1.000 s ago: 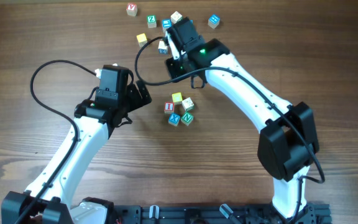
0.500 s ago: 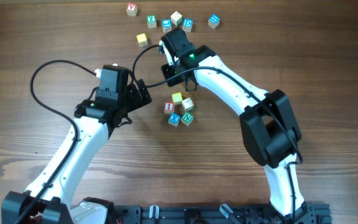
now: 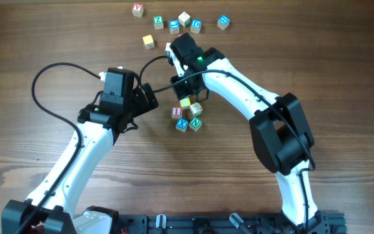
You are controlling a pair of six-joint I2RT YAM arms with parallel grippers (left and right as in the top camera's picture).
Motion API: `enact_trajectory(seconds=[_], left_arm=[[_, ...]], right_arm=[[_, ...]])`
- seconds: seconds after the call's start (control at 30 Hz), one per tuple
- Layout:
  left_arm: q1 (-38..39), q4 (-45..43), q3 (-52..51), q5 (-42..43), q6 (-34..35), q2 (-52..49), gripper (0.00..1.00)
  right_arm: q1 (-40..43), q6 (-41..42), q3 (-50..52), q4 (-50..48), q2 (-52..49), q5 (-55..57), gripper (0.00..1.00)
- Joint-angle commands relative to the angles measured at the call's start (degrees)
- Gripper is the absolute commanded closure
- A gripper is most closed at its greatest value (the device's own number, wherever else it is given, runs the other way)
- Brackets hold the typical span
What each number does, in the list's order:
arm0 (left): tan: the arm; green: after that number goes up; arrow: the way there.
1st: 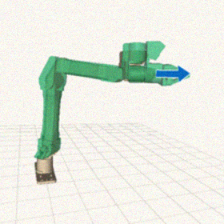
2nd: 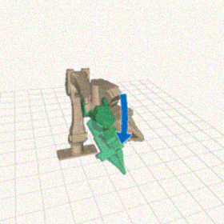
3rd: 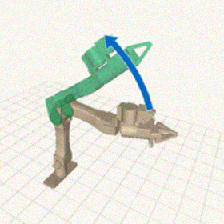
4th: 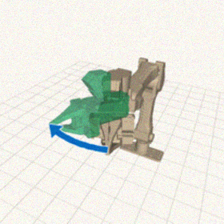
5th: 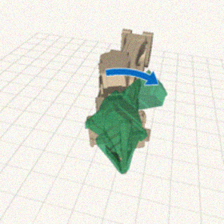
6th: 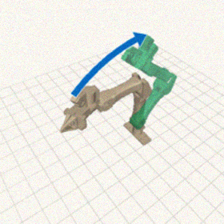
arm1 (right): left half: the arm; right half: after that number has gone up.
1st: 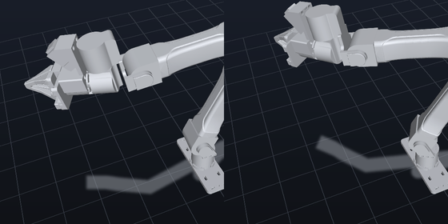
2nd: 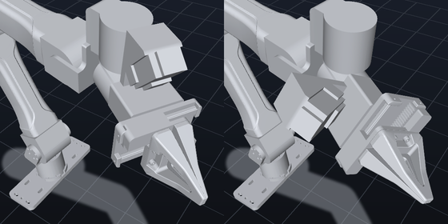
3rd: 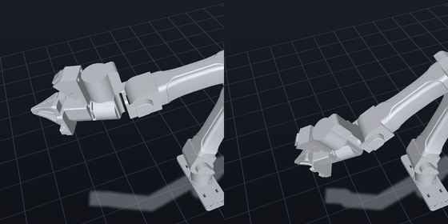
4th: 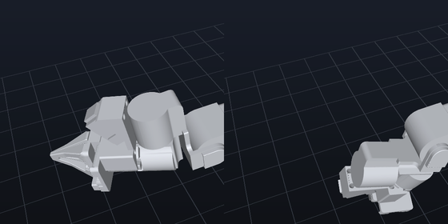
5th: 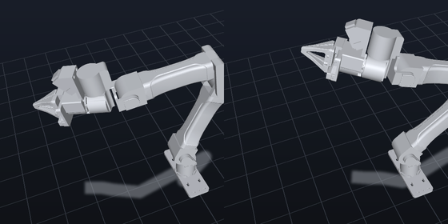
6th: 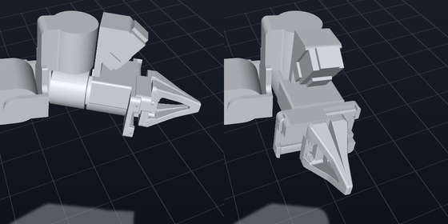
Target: Form a circle
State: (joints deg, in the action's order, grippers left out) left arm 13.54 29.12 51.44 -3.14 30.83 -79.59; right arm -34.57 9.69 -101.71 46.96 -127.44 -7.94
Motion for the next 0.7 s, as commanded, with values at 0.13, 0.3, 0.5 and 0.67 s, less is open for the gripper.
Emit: enact_trajectory(seconds=[0.13,0.3,0.5,0.67], left_arm=[[-0.15,-0.11,0.33,-0.37,0.55,-0.09,0.00],[-0.15,-0.11,0.33,-0.37,0.55,-0.09,0.00],[-0.15,-0.13,0.33,-0.35,0.55,-0.09,0.00],[-0.15,-0.11,0.33,-0.37,0.55,-0.09,0.00]], right_arm=[[0.04,1.44,0.07,-4.61,-0.72,3.26,0.95],[0.61,5.90,0.07,-5.84,-0.72,8.66,0.91],[4.50,8.22,0.07,-3.89,-0.72,9.81,0.91],[9.81,8.31,0.07,-2.21,-0.72,9.88,0.90]])
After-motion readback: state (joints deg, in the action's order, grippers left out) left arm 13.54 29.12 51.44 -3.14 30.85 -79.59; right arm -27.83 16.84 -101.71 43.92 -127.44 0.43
